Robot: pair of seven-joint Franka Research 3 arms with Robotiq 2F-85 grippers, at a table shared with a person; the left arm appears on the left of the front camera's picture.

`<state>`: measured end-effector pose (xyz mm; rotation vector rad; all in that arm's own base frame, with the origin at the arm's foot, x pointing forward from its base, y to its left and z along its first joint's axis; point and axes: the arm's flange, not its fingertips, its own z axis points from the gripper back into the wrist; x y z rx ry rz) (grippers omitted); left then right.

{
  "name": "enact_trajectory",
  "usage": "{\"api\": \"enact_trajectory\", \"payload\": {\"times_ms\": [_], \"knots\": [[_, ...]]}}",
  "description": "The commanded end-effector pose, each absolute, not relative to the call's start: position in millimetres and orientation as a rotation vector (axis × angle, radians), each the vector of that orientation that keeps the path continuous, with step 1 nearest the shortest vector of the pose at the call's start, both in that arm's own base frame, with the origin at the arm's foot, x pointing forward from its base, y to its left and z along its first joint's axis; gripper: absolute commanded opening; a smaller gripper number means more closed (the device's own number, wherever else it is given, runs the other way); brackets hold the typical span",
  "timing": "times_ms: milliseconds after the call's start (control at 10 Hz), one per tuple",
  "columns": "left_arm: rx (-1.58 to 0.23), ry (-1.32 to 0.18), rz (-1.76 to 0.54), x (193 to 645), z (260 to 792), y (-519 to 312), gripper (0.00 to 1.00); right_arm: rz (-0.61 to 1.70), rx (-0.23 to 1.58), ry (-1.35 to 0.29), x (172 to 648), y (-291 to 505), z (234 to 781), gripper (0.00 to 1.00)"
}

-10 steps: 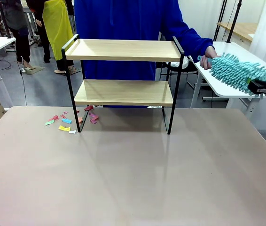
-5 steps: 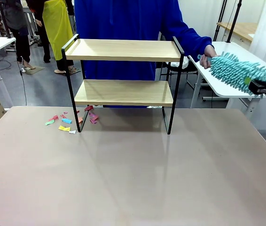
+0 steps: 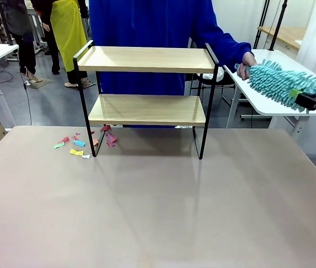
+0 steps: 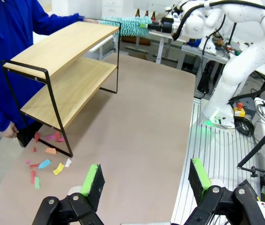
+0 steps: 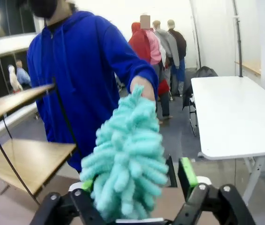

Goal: Clean the shelf.
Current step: Hand the Duster back to the human.

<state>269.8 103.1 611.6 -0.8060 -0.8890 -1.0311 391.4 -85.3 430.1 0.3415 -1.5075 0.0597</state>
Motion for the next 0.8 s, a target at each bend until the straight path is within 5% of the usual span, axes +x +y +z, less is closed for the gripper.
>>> {"api": "enact_trajectory", "payload": {"times_ms": [0, 500, 700], "knots": [[-0.821, -0.918, -1.043, 271, 614, 101, 0.95, -0.056, 0.431, -1.597, 377, -96, 488, 1.00], [-0.821, -0.918, -1.043, 271, 614, 101, 0.95, -0.487, 0.659, -1.745, 350, -173, 607, 1.00], [-0.821, -0.918, -1.043, 271, 614, 101, 0.95, -0.413, 0.627, -1.760, 347, -161, 605, 1.00]]}}
